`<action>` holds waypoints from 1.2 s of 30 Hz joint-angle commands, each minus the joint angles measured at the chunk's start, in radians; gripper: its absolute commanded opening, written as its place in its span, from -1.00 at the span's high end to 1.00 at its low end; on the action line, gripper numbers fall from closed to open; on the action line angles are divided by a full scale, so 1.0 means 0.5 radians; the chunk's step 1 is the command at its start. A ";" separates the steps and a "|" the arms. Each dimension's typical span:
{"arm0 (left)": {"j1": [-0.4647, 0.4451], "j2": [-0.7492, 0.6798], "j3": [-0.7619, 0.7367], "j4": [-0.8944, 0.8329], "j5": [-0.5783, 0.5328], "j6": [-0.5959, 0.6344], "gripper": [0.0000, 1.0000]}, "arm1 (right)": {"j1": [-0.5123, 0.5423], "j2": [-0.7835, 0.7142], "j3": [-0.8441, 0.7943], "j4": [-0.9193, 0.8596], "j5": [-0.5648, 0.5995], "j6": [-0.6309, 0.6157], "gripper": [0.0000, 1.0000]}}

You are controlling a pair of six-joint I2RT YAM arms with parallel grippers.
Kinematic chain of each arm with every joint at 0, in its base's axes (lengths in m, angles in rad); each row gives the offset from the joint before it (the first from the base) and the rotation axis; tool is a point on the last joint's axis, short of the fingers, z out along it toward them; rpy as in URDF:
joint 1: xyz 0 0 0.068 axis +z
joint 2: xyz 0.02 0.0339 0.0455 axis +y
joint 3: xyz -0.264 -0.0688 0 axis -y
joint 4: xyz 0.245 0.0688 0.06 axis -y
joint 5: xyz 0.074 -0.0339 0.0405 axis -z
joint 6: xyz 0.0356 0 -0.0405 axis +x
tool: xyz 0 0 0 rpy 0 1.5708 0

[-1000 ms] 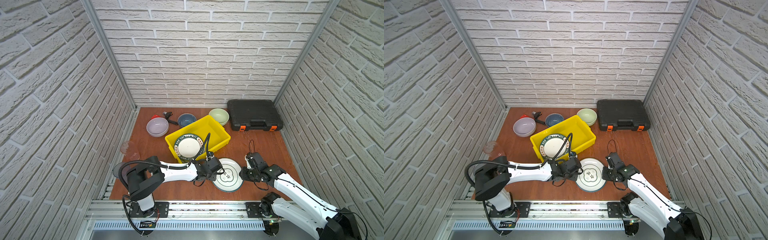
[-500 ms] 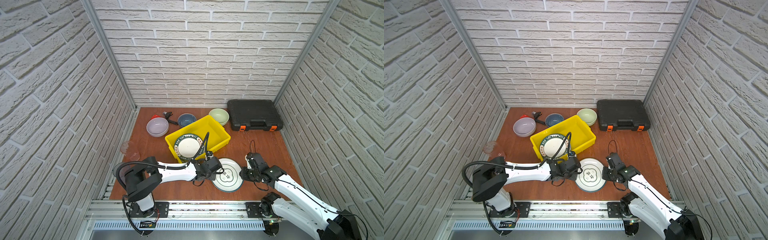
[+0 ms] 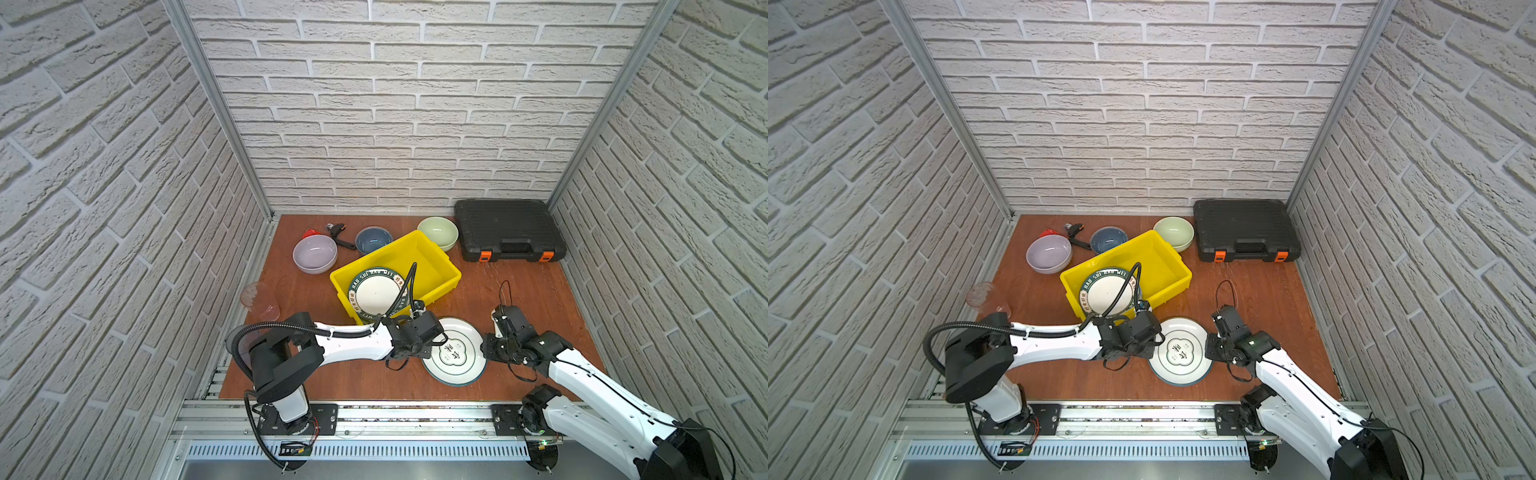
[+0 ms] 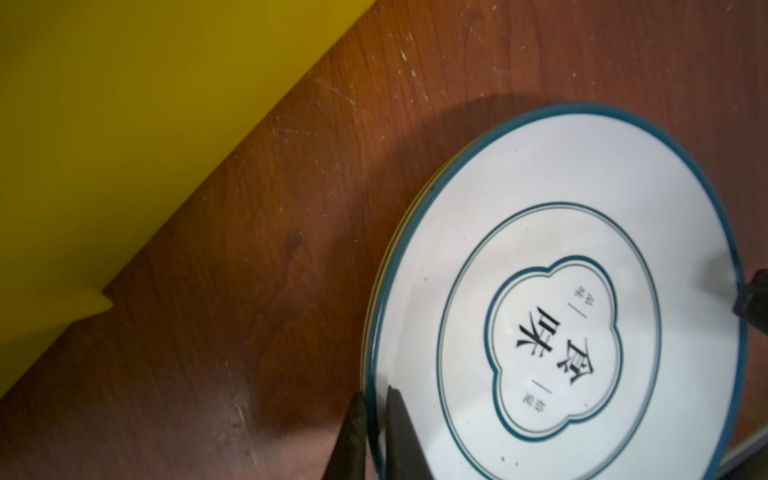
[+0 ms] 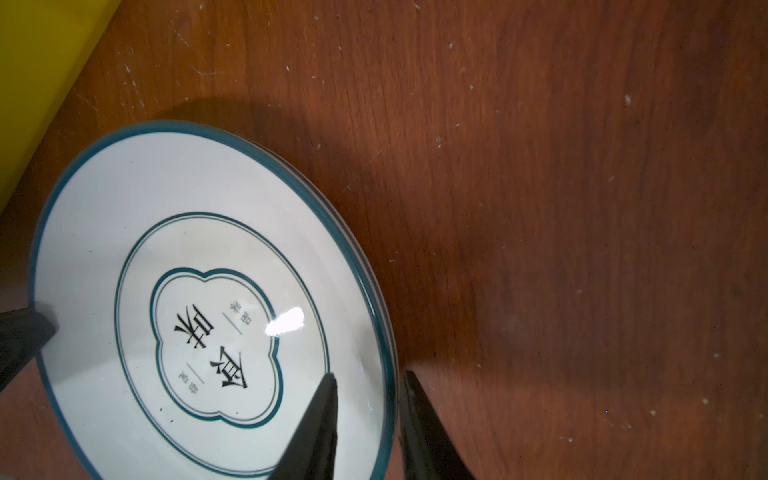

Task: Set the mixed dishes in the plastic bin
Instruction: 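Close both grippers on the cloud-motif plate, separating it from the sunburst plate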

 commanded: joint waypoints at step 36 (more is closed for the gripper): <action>0.045 0.154 -0.018 -0.064 0.068 -0.013 0.86 | -0.045 -0.204 -0.009 0.137 -0.273 0.025 0.52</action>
